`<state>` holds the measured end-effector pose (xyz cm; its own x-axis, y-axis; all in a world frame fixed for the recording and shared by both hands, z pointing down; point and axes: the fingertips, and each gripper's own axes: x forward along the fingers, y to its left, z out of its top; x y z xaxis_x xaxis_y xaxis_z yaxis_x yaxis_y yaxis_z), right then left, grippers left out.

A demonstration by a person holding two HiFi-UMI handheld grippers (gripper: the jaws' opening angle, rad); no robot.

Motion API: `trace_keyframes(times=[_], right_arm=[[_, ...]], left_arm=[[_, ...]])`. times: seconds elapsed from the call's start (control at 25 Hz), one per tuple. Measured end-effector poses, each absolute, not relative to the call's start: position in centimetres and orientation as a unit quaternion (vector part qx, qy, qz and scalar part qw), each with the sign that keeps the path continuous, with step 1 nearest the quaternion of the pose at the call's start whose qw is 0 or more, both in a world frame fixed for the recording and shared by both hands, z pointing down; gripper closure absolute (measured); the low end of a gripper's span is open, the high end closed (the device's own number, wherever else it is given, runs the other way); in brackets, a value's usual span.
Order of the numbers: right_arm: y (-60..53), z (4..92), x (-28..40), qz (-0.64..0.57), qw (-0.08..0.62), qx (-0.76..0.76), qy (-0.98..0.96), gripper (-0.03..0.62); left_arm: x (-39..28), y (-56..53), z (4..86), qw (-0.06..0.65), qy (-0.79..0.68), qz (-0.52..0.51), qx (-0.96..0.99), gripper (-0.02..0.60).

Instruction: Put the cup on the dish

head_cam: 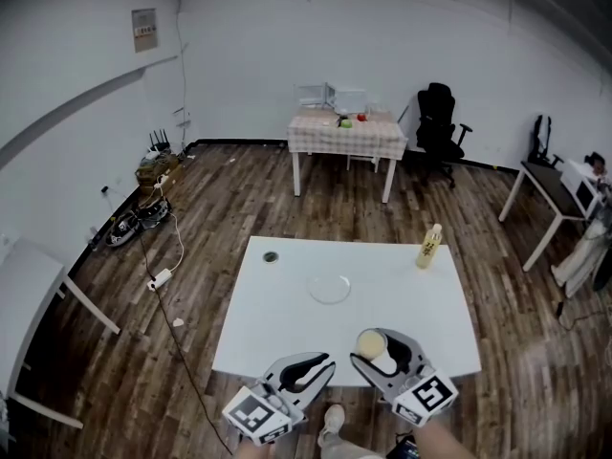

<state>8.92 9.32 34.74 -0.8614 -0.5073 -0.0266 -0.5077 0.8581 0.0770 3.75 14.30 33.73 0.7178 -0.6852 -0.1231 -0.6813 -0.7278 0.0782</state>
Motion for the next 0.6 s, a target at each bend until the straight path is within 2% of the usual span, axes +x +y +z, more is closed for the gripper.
trace_keyframes(times=[0.4, 0.6], right_arm=[[0.7, 37.6, 7.1, 0.009, -0.005, -0.26, 0.966, 0.321], [-3.5, 38.6, 6.0, 0.001, -0.013, -0.255, 0.967, 0.321]], left_arm=[[2.8, 5.6, 36.1, 0.048, -0.342, -0.058, 0.937, 0.482], [1.8, 1.4, 36.8, 0.074, -0.348, -0.068, 0.932, 0.477]])
